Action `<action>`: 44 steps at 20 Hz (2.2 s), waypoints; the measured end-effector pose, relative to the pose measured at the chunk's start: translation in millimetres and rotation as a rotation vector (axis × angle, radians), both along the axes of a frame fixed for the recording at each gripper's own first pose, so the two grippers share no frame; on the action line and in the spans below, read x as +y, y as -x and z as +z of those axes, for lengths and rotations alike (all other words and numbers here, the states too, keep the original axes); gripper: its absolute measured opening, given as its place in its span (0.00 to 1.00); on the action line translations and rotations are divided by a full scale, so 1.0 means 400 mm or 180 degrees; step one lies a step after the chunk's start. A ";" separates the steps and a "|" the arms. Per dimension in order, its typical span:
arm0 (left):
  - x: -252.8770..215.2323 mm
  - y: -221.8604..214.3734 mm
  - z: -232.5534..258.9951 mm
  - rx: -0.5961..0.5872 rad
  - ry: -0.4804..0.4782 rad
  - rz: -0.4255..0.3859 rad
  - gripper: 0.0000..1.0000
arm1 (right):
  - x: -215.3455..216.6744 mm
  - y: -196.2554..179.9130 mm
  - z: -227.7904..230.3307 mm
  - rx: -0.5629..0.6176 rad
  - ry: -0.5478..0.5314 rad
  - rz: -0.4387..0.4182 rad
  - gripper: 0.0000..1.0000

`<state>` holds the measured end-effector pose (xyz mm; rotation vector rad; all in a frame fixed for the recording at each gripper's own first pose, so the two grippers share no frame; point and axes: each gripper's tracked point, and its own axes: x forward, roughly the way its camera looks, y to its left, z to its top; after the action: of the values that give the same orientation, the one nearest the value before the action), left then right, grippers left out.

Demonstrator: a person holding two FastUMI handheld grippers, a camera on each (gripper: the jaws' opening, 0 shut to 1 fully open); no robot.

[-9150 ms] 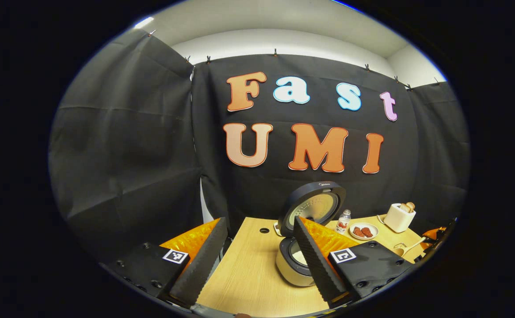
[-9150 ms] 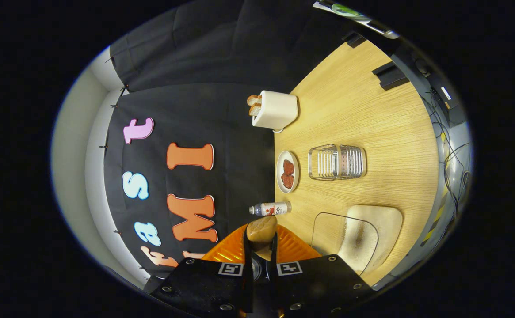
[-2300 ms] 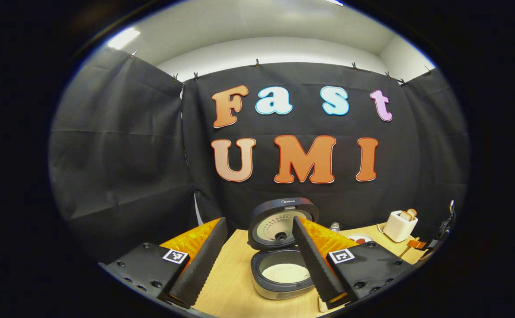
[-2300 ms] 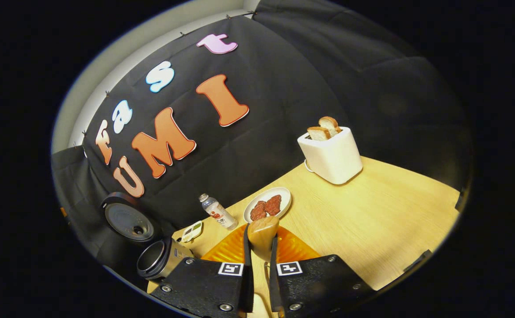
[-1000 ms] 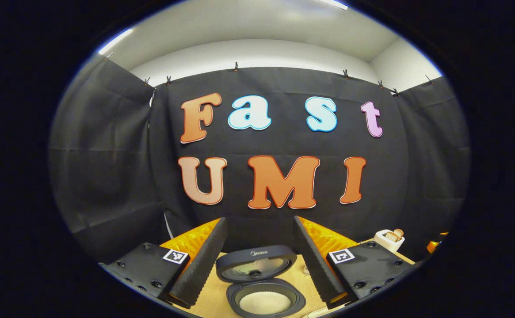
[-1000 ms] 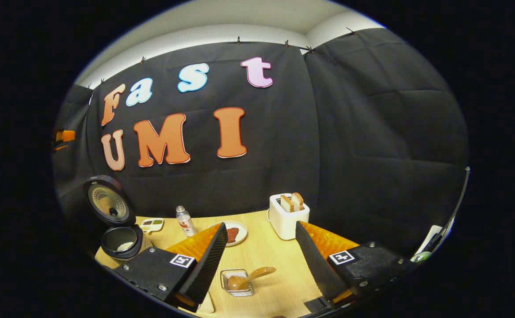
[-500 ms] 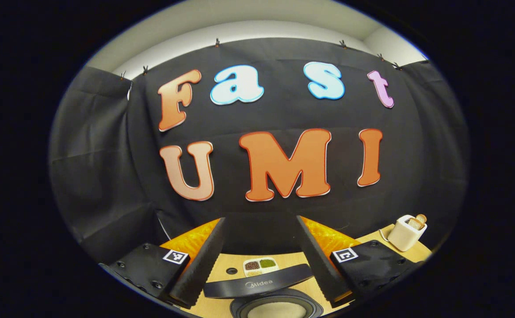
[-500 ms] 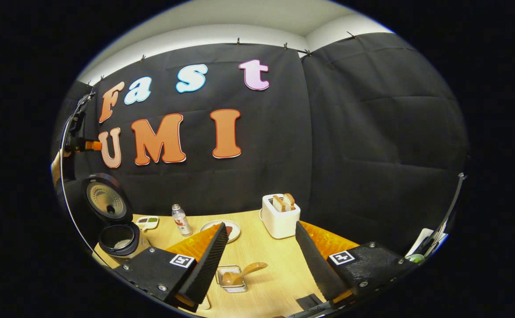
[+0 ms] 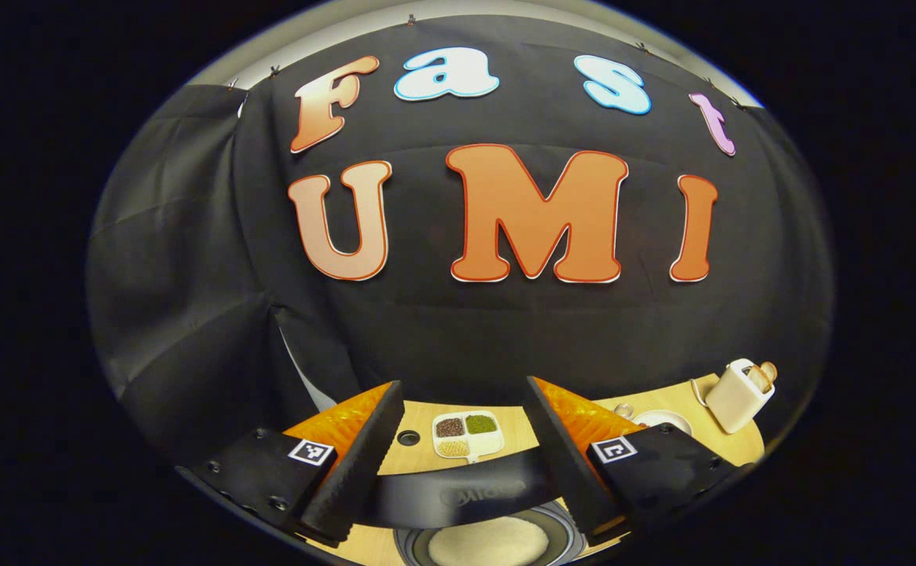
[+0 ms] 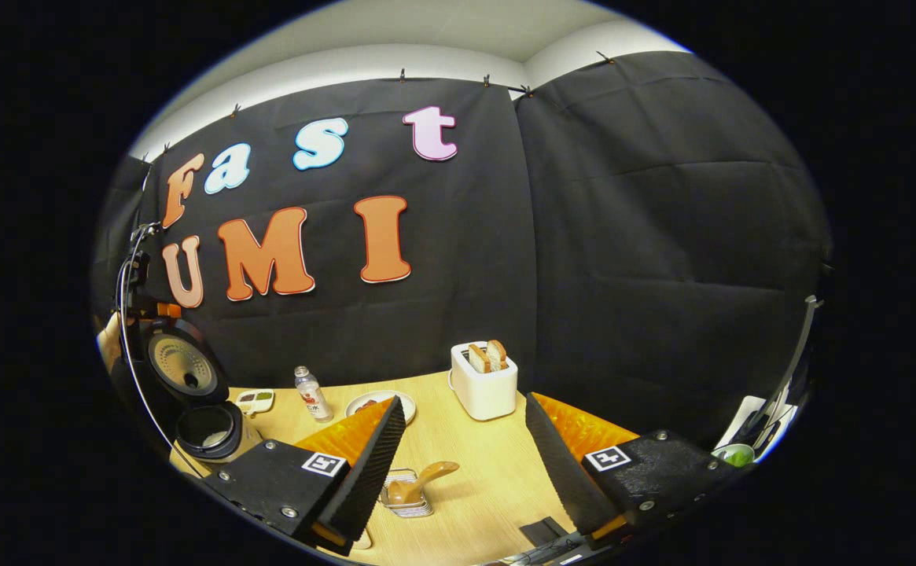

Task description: Close the left gripper, press the button to open the rice cooker; take a wooden spoon from the chopstick holder with the right hand, scoop a spoonful of rice and pour it into the rice cooker, then put the wooden spoon back into the chopstick holder.

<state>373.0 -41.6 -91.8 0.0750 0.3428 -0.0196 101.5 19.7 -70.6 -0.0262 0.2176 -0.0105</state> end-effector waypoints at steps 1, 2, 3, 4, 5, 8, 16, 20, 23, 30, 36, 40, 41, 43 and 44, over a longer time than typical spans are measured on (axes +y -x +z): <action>-0.004 0.019 -0.001 0.0027 0.0041 -0.0003 0.99 | 0.003 0.001 -0.001 -0.0001 0.0020 0.0011 0.95; -0.009 0.037 -0.006 0.0056 0.0088 0.0008 1.00 | 0.003 0.006 0.002 -0.0014 0.0038 0.0029 0.95; -0.015 0.062 -0.015 0.0095 0.0107 0.0000 0.99 | 0.008 0.009 0.008 -0.0033 0.0040 0.0055 0.95; -0.020 0.082 -0.016 0.0077 0.0120 -0.0021 1.00 | 0.016 0.013 0.011 -0.0038 0.0032 0.0087 0.95; -0.026 0.108 -0.026 0.0101 0.0119 -0.0052 1.00 | 0.022 0.016 0.011 -0.0041 0.0019 0.0121 0.95; -0.051 0.197 -0.074 0.0137 0.0182 -0.0118 0.99 | 0.034 0.024 0.012 -0.0048 0.0002 0.0217 0.95; -0.056 0.404 -0.278 0.0274 0.0248 0.0018 0.99 | 0.104 0.048 -0.036 0.0087 -0.0068 0.0519 0.95; -0.045 0.440 -0.338 0.0154 0.0096 0.0058 1.00 | 0.100 0.066 -0.053 0.0111 0.0024 0.0565 0.95; -0.045 0.459 -0.373 0.0070 0.0043 0.0069 1.00 | 0.086 0.080 -0.080 0.0183 -0.0046 0.0530 0.95; -0.047 0.487 -0.457 0.0003 -0.0105 0.0065 1.00 | 0.038 0.099 -0.103 0.0233 -0.0070 0.0406 0.95; -0.051 0.501 -0.491 -0.0061 -0.0214 0.0040 1.00 | 0.009 0.100 -0.126 0.0266 -0.0083 0.0325 0.95; -0.046 0.503 -0.458 0.0208 -0.0169 0.0064 0.97 | 0.014 0.084 -0.111 0.0255 -0.0126 0.0365 0.95; -0.034 0.507 -0.426 0.0209 -0.0166 0.0074 0.99 | 0.021 0.076 -0.093 0.0217 -0.0130 0.0394 0.95; -0.014 0.520 -0.312 0.0051 -0.0265 0.0115 0.96 | 0.037 0.056 -0.047 0.0105 -0.0098 0.0465 0.95; -0.001 0.528 -0.244 -0.0049 -0.0321 0.0116 0.96 | 0.046 0.046 -0.027 0.0064 -0.0069 0.0514 0.95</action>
<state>161.7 -41.8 -189.4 0.1686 0.3296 0.0344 83.0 37.9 -81.6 -0.0223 0.2352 0.1529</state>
